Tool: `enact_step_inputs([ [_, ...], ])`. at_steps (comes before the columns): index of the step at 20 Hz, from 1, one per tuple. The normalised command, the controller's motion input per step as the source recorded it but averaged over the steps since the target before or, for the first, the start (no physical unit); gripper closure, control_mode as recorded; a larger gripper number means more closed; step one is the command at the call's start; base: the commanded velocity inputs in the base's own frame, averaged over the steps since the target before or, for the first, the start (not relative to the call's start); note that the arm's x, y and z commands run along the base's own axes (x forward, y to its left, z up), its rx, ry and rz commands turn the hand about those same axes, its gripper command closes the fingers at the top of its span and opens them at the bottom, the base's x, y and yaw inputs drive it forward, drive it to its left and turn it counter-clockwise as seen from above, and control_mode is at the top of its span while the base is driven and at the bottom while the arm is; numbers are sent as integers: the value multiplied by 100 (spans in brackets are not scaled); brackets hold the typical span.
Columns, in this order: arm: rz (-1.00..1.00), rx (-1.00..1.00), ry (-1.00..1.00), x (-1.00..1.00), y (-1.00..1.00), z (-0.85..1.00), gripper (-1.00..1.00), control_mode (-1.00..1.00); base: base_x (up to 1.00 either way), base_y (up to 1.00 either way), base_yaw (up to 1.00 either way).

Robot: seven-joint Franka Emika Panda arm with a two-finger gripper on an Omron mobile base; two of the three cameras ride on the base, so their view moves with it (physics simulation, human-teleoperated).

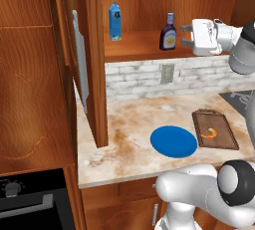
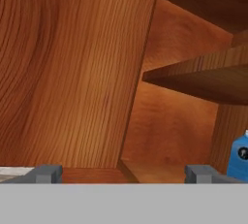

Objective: Pick the shrimp from the plate and place it on the cutting board. Then pick the condiment bottle from the cabinet and place it next to the cutting board.

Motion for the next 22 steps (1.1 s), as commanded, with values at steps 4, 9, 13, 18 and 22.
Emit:
enact_step_inputs([
  [4,-4,0,0,18,0,2,-100,-100,0,0,0],
  [9,-4,0,1,17,-4,0,-100,-100,0,0,0],
  [13,-3,4,3,19,-9,0,-100,-100,0,0,0],
  [18,-1,5,5,22,-16,0,-100,-100,0,0,0],
  [22,-1,4,4,23,-14,0,-100,-100,0,0,0],
])
